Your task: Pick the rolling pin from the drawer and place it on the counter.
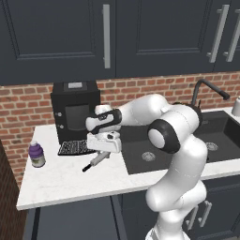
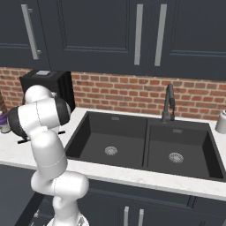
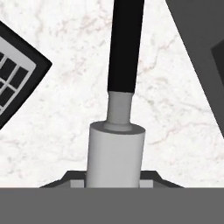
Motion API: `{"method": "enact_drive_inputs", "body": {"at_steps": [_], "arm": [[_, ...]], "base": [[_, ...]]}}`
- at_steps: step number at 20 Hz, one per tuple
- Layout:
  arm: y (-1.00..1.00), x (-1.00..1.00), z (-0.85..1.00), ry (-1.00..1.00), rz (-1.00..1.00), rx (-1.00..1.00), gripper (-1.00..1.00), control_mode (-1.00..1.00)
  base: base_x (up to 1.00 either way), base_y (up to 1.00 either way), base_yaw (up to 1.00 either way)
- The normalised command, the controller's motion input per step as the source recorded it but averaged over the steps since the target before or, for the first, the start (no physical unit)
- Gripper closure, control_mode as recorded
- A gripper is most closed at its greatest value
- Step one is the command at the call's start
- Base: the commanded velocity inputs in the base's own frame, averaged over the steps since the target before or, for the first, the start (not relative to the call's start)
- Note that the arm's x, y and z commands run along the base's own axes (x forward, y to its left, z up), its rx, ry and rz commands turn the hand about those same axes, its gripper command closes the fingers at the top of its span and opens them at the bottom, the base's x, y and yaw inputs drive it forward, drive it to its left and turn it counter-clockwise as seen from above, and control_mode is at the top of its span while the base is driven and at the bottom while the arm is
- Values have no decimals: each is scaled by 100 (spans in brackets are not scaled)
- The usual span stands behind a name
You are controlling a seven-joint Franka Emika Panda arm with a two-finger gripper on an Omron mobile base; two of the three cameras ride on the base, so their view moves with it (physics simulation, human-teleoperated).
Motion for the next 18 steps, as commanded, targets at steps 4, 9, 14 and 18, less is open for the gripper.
{"method": "enact_drive_inputs", "body": {"at_steps": [4,9,14,18], "arm": [[1,0,-36,-7,0,-4,100,-100],[0,0,-42,-4,0,-3,100,-100],[0,0,-12,-3,0,0,-100,-100],[0,0,0,0,0,0,-100,-100]], "base": [[0,0,0],[0,0,0],[0,0,0],[0,0,0]]}}
